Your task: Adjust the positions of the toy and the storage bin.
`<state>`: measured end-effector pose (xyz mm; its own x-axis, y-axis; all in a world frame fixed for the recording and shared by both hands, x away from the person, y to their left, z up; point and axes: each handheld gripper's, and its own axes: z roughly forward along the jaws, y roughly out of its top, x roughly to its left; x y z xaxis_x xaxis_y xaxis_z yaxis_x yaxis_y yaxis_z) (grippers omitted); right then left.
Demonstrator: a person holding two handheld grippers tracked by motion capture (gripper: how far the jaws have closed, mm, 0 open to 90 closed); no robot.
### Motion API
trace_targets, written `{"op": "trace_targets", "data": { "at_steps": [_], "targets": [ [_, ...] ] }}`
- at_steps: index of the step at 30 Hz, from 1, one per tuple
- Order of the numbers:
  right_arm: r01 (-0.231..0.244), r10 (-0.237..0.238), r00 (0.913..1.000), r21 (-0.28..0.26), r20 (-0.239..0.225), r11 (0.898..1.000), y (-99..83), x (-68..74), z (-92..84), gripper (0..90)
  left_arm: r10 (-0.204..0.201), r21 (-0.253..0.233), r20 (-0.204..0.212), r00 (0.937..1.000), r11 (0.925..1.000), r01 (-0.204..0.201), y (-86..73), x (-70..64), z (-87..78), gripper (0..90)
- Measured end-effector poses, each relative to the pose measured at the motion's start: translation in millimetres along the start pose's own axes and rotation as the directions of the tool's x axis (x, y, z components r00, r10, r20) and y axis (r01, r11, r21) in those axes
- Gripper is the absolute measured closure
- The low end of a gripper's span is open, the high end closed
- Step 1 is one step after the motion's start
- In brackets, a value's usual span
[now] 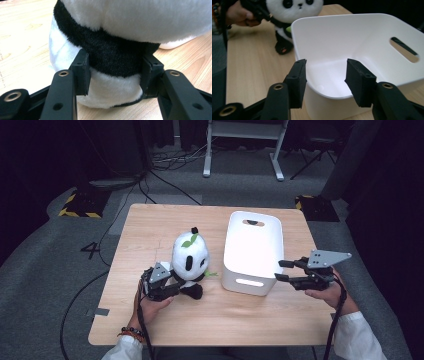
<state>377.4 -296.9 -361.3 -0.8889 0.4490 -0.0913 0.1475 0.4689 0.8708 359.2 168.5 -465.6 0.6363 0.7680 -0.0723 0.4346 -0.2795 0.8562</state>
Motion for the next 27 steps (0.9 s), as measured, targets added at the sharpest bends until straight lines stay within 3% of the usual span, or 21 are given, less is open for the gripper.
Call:
{"op": "trace_targets", "data": {
  "at_steps": [2, 4, 6, 11, 14, 19, 22, 25, 27],
  "targets": [
    [-0.043, 0.043, 0.9958, -0.008, 0.081, 0.999, -1.0, -4.3, -3.3, 44.3, 0.001, 0.0, 0.002, 1.0, 1.0, -0.001, -0.1, 0.0, 0.0, 51.2],
    [-0.079, 0.08, 0.9829, -0.014, 0.166, 0.997, -2.2, -7.5, -3.6, 40.4, -0.003, -0.002, 0.004, 1.0, 1.0, 0.003, -0.4, 0.1, 0.0, 51.1],
    [-0.107, 0.111, 0.9692, -0.034, 0.22, 0.994, -3.7, -10.4, -2.7, 38.0, -0.002, -0.002, 0.004, 1.0, 1.0, 0.002, -0.5, 0.1, -0.1, 51.0],
    [-0.187, 0.179, 0.9374, -0.002, 0.299, 0.982, -10.0, -17.6, 9.8, 29.5, 0.004, -0.002, 0.005, 1.0, 1.0, -0.004, -0.7, -0.1, -0.2, 50.9],
    [-0.234, 0.223, 0.9285, 0.003, 0.297, 0.972, -14.5, -22.6, 16.2, 27.3, 0.004, -0.003, 0.01, 0.9999, 1.0, -0.004, -0.8, -0.7, 0.3, 50.9],
    [-0.263, 0.251, 0.9354, 0.013, 0.248, 0.965, -18.2, -28.6, 28.2, 28.3, 0.006, -0.004, 0.019, 0.9998, 1.0, -0.006, -0.6, -2.4, 1.2, 50.9],
    [-0.255, 0.241, 0.9405, 0.029, 0.239, 0.966, -16.3, -30.1, 34.9, 28.9, 0.005, -0.005, 0.021, 0.9998, 1.0, -0.005, -0.6, -3.2, 1.6, 50.9],
    [-0.232, 0.212, 0.9398, 0.044, 0.268, 0.972, -13.4, -31.2, 39.3, 30.7, 0.004, -0.009, 0.022, 0.9997, 1.0, -0.003, -0.9, -4.0, 2.1, 50.8],
    [-0.24, 0.224, 0.9412, 0.033, 0.253, 0.97, -12.3, -35.7, 39.7, 31.7, 0.003, -0.01, 0.023, 0.9997, 0.9999, -0.002, -0.8, -4.5, 2.5, 50.8]
  ]
}}
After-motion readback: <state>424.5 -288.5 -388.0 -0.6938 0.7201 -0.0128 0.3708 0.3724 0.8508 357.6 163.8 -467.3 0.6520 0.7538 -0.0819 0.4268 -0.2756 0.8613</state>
